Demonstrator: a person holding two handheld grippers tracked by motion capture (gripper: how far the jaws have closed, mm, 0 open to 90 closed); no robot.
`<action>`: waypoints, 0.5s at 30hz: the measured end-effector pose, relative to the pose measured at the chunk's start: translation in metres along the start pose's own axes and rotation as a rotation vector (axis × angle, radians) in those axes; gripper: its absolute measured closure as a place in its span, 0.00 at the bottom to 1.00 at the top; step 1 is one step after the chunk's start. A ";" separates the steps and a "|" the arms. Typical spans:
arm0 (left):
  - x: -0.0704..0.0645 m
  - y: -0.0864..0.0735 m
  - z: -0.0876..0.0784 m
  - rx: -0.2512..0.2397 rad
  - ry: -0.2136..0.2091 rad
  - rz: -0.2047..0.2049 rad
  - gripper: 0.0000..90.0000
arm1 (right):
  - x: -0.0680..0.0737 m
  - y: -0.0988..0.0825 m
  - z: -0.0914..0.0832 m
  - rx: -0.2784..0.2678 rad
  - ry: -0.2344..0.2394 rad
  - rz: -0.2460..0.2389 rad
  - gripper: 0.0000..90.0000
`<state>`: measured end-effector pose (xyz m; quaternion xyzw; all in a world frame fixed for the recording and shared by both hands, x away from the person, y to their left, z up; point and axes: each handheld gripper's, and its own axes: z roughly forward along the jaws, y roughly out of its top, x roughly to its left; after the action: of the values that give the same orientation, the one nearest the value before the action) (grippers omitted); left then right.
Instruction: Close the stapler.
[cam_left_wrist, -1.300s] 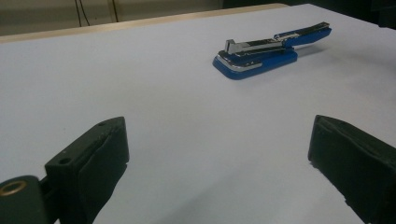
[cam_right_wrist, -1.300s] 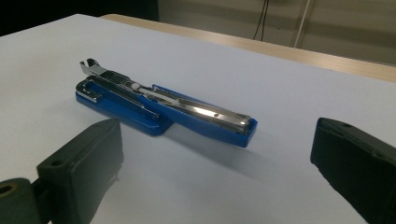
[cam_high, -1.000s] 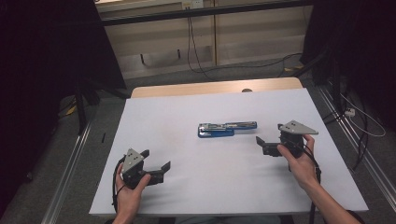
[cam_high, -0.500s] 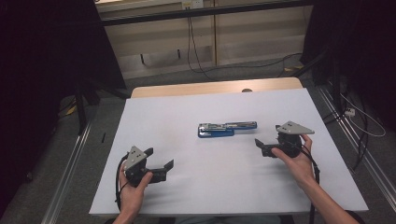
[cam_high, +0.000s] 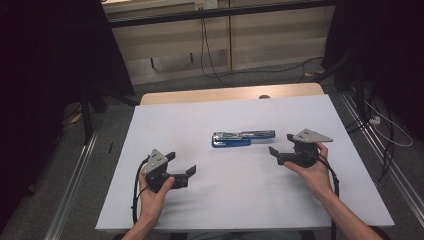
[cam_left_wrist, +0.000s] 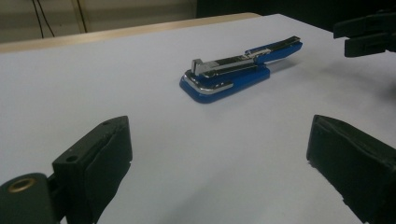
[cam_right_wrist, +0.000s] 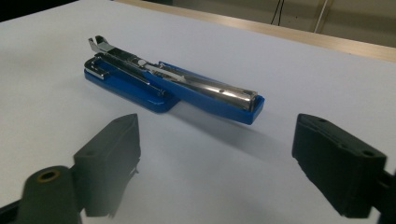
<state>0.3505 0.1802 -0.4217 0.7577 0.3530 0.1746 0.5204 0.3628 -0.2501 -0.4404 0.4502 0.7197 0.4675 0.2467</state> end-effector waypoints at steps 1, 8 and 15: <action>-0.001 0.001 0.002 0.000 0.000 -0.005 0.07 | -0.001 0.000 0.001 0.002 0.003 0.002 0.19; -0.001 0.007 0.022 0.011 0.017 0.077 0.07 | -0.002 0.000 0.007 0.004 0.018 0.009 0.29; -0.001 0.011 0.044 0.061 -0.003 0.102 0.07 | -0.004 -0.001 0.008 0.004 0.018 0.020 0.41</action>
<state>0.3817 0.1481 -0.4292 0.7906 0.3183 0.1887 0.4880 0.3704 -0.2507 -0.4448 0.4535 0.7184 0.4724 0.2347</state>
